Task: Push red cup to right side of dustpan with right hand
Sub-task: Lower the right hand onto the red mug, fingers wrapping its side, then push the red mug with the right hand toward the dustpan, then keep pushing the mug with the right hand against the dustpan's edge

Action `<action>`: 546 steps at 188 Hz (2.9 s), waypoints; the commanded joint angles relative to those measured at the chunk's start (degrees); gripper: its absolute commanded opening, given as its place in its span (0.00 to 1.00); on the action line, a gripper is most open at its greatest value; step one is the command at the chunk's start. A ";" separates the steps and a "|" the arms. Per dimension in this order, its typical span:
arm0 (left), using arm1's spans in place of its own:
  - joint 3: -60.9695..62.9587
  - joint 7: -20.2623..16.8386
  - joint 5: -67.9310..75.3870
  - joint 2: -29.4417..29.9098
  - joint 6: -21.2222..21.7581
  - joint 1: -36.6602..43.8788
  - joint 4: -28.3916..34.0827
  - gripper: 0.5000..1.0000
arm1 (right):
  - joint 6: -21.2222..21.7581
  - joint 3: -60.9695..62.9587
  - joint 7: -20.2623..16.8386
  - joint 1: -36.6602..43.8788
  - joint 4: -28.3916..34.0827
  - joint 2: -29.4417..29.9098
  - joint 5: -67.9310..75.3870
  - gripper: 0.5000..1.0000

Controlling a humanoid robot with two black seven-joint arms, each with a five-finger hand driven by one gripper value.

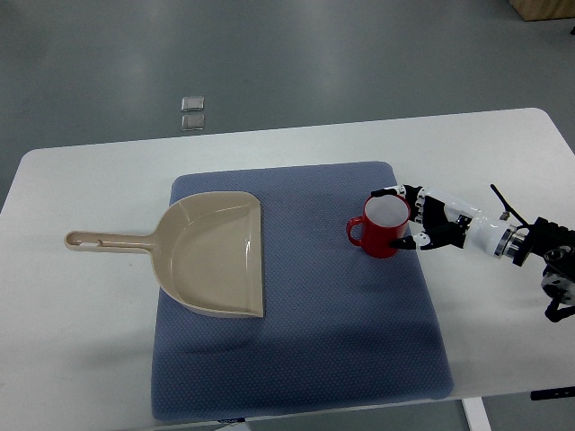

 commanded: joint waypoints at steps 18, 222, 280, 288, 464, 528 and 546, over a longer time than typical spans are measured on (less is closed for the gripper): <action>0.00 0.00 -0.10 0.00 0.00 0.00 0.00 1.00 | -1.15 0.01 0.00 0.03 -0.85 2.36 0.00 0.87; -0.09 0.00 -0.10 0.00 0.00 0.00 0.00 1.00 | -3.00 -0.17 0.00 0.03 -3.66 7.20 0.97 0.87; -0.09 0.00 -0.10 0.00 0.00 0.00 0.00 1.00 | -4.93 -0.26 0.00 -0.05 -4.10 8.16 0.97 0.87; -0.09 0.00 -0.10 0.00 0.00 0.00 0.00 1.00 | -5.46 -0.26 0.00 -0.05 -4.10 8.51 0.97 0.86; -0.17 0.00 -0.10 0.00 0.00 0.00 0.17 1.00 | -7.65 -0.26 0.00 -0.76 -3.31 15.81 0.88 0.86; -0.26 0.00 -0.10 0.00 0.00 0.00 0.35 1.00 | -8.71 -0.61 0.00 -1.28 -2.70 17.30 0.79 0.86; -0.26 0.00 -0.10 0.00 0.00 0.00 0.35 1.00 | -9.41 -0.69 0.00 -1.20 -2.26 18.18 0.71 0.86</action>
